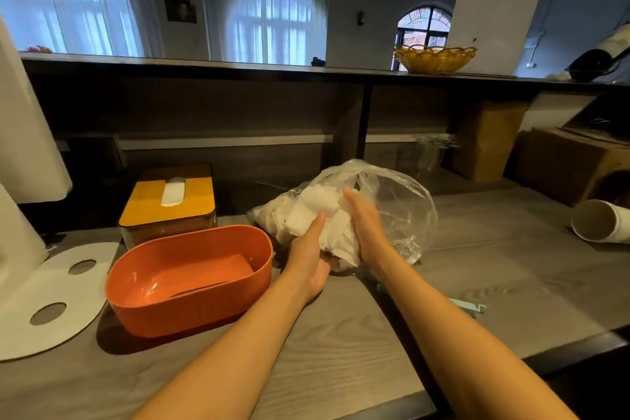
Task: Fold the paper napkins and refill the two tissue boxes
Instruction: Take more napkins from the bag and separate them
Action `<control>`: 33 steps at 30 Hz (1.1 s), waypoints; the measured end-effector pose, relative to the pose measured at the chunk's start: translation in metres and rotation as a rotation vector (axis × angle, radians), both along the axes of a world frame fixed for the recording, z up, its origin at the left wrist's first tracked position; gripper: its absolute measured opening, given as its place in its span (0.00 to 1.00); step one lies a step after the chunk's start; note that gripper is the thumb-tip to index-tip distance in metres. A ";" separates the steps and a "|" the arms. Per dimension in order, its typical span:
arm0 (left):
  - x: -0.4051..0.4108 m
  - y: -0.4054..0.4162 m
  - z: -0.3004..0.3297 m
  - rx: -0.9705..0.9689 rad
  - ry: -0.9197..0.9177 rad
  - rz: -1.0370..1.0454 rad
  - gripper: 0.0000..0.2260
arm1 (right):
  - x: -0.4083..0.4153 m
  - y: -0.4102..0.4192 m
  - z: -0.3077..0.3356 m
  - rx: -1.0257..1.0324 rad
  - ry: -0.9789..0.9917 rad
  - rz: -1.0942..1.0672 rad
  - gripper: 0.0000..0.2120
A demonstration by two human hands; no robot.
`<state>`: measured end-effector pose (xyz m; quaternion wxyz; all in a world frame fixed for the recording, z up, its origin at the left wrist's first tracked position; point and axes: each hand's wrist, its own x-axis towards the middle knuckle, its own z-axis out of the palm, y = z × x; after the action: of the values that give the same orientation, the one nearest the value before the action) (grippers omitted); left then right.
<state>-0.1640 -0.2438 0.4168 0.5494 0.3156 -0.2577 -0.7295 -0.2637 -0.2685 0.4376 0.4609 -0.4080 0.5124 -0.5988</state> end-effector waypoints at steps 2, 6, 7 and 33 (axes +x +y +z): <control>0.002 -0.004 -0.001 -0.004 -0.022 0.036 0.04 | 0.002 -0.001 0.002 0.009 -0.103 0.049 0.24; 0.005 -0.010 -0.005 0.022 -0.016 0.146 0.17 | -0.002 0.004 0.008 0.035 -0.156 0.082 0.25; 0.006 -0.010 -0.004 0.032 0.012 0.158 0.17 | -0.001 0.004 0.008 0.042 -0.116 0.089 0.24; 0.011 0.015 0.006 -0.252 -0.151 -0.080 0.19 | -0.016 0.026 0.014 0.052 -0.098 0.004 0.25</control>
<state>-0.1534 -0.2287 0.4227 0.5344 0.2874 -0.4003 -0.6867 -0.2798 -0.2425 0.4520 0.4970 -0.3670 0.5038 -0.6037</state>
